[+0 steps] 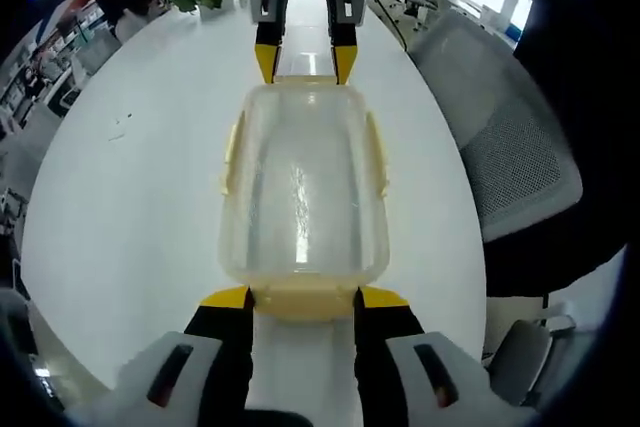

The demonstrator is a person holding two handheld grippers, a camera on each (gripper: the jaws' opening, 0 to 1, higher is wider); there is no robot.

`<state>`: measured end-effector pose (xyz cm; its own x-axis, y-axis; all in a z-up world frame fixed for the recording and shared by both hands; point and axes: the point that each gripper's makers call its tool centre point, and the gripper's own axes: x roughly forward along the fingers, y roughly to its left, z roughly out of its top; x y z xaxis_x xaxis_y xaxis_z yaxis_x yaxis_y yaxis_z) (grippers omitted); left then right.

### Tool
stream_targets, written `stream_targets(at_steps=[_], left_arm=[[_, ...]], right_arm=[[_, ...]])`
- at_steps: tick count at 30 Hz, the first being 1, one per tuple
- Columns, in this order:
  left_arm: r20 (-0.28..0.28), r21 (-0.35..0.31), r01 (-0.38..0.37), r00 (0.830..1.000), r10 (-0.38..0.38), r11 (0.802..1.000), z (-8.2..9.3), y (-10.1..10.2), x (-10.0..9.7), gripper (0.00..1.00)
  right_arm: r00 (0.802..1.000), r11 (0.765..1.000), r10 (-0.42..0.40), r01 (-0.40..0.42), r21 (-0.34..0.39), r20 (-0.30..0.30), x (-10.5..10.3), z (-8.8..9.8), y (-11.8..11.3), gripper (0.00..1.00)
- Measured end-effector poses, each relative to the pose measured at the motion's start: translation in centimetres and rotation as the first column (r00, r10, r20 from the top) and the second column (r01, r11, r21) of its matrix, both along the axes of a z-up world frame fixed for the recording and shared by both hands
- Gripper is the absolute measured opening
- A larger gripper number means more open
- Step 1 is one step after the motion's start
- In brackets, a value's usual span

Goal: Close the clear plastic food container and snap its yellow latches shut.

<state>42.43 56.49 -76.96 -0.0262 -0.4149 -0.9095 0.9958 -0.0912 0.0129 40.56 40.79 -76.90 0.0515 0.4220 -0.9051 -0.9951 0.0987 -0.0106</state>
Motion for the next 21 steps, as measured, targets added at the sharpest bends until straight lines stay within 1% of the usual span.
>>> stream_targets(at_steps=[9, 12, 17, 21], left_arm=[[-0.007, -0.003, -0.013, 1.000, 0.013, 1.000, 0.1, -0.2, -0.5, 0.38], [-0.004, -0.007, -0.013, 1.000, 0.013, 1.000, 0.1, -0.7, -0.6, 0.38], [-0.017, -0.017, -0.008, 1.000, 0.008, 1.000, 0.0, -1.6, -1.0, 0.38], [-0.016, -0.021, -0.009, 1.000, 0.009, 1.000, 0.1, -2.1, -0.9, 0.38]], right_arm=[[1.000, 1.000, 0.005, -0.005, -0.011, -0.002, -0.3, -0.1, -0.3, 0.39], [1.000, 1.000, 0.004, -0.004, -0.023, 0.003, -0.4, -0.1, -0.7, 0.39], [1.000, 0.999, 0.005, -0.005, -0.042, 0.004, -0.7, -0.1, -1.6, 0.39], [1.000, 0.999, 0.003, -0.002, -0.040, 0.007, -0.8, 0.1, -2.3, 0.39]])
